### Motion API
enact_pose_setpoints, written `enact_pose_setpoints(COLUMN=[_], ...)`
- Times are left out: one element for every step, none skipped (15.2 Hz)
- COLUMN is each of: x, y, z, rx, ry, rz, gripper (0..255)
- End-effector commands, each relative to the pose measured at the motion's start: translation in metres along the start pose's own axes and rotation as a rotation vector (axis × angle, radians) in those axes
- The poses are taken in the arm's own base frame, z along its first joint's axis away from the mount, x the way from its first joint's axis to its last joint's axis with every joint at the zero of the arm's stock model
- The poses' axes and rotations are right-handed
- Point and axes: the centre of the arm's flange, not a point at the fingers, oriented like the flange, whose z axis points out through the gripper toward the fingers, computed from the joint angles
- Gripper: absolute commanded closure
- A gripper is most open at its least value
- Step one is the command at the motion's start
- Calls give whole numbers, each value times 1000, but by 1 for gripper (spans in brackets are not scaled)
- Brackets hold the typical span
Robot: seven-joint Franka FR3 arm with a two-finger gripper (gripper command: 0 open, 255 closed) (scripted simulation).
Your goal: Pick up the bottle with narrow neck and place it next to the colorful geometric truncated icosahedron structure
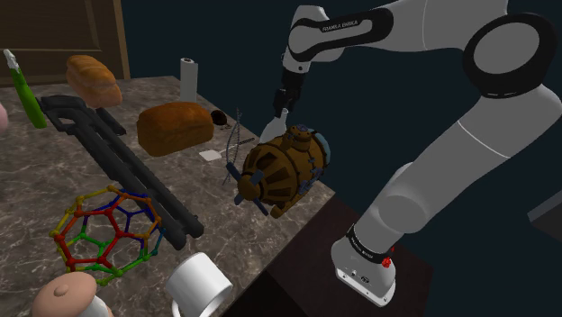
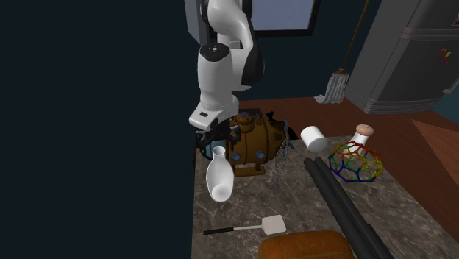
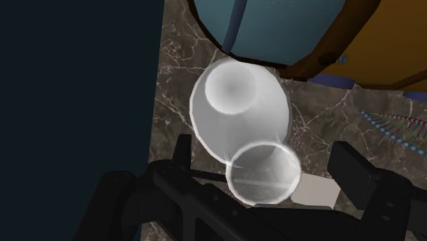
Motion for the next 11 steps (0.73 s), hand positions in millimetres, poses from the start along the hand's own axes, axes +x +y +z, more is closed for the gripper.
enact_pose_setpoints(x=[0, 0, 0, 0, 0, 0, 0, 0, 0, 0, 0], y=[-1, -1, -1, -1, -1, -1, -1, -1, -1, -1, -1], z=[14, 14, 14, 14, 14, 14, 14, 14, 14, 14, 14], rx=[0, 0, 0, 0, 0, 0, 0, 0, 0, 0, 0], ry=[1, 1, 1, 1, 1, 1, 1, 1, 1, 1, 1], rz=[0, 0, 0, 0, 0, 0, 0, 0, 0, 0, 0], gripper=[0, 0, 0, 0, 0, 0, 0, 0, 0, 255, 255])
